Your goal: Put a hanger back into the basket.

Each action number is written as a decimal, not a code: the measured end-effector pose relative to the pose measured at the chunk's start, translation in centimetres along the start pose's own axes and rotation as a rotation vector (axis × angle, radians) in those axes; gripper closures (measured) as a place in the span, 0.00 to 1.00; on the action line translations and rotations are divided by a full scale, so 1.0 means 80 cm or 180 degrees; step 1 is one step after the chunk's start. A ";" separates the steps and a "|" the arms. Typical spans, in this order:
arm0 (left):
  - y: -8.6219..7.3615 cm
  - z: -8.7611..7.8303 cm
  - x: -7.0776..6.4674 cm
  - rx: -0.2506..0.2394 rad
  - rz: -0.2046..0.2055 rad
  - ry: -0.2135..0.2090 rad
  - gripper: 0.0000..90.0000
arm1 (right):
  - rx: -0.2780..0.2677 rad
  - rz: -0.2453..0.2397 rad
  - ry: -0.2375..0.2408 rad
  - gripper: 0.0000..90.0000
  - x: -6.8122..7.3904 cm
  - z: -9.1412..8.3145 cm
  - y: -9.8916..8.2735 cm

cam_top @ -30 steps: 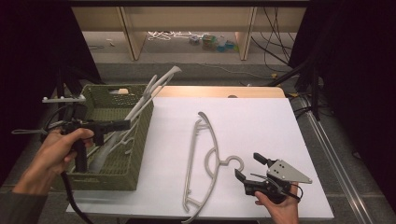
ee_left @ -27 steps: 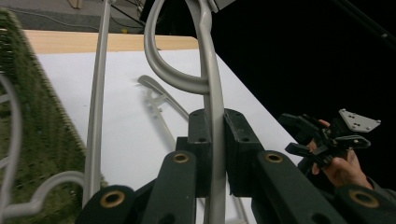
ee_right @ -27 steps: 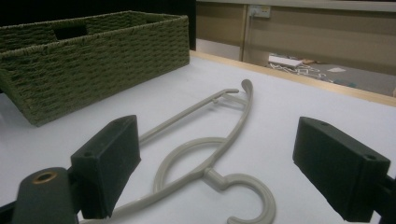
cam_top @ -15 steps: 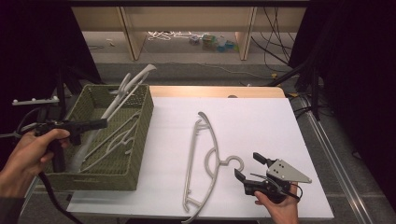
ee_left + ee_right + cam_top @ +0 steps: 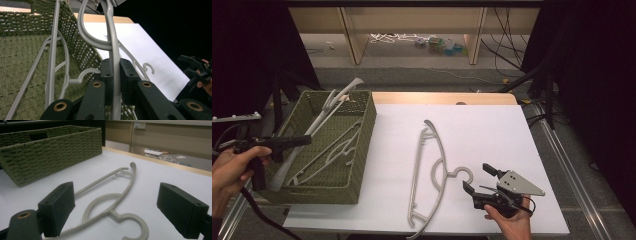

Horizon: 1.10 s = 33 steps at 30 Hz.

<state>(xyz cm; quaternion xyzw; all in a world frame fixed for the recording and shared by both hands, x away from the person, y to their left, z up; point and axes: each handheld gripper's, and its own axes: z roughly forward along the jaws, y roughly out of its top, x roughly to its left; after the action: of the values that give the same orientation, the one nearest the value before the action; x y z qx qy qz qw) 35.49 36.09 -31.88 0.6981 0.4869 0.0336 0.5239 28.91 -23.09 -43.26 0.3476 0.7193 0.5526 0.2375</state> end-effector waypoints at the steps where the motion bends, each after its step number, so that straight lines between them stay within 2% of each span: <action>1: -0.001 0.000 0.002 0.0017 0.0004 0.0001 0.91 | 0.0003 0.0003 -0.0003 0.17 0.000 0.000 0.000; 5: -0.004 -0.001 0.006 0.0155 0.0048 0.0026 0.91 | -0.0010 0.0007 -0.0009 0.17 0.000 0.000 0.000; 7: -0.005 0.000 0.007 0.0197 0.0059 0.0063 0.91 | 0.0055 -0.0018 -0.0036 0.17 -0.001 -0.001 0.000; 10: -0.005 0.002 0.010 0.0252 0.0087 0.0075 0.91 | -0.0002 -0.0001 -0.0004 0.17 0.000 0.001 0.000; 12: -0.005 0.004 0.011 0.0277 0.0098 0.0121 0.91 | 0.0054 -0.0015 -0.0036 0.17 -0.001 -0.001 0.000; 15: -0.001 0.007 0.015 0.0376 0.0131 0.0144 0.91 | 0.0055 -0.0015 -0.0035 0.17 -0.001 -0.001 0.000; 20: 0.006 0.013 0.022 0.0628 0.0168 0.0165 0.91 | 0.0055 -0.0014 -0.0037 0.17 -0.001 -0.001 0.000; 23: 0.007 0.017 0.026 0.0661 0.0187 0.0191 0.91 | 0.0041 -0.0014 -0.0028 0.17 -0.002 -0.001 0.000; 27: 0.012 0.023 0.031 0.0818 0.0218 0.0191 0.91 | 0.0064 -0.0016 -0.0033 0.17 -0.001 -0.001 0.000; 30: 0.016 0.031 0.035 0.0958 0.0321 0.0235 0.91 | 0.0021 0.0017 -0.0001 0.17 0.000 0.001 -0.001; 33: 0.019 0.038 0.040 0.1026 0.0416 0.0280 0.91 | 0.0050 -0.0015 -0.0027 0.17 -0.001 0.000 0.000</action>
<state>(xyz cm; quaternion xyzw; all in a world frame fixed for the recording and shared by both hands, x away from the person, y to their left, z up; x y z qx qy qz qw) 39.88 36.30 -33.56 0.8011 0.4619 0.0195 0.3801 28.97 -23.18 -43.27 0.3501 0.7234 0.5450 0.2390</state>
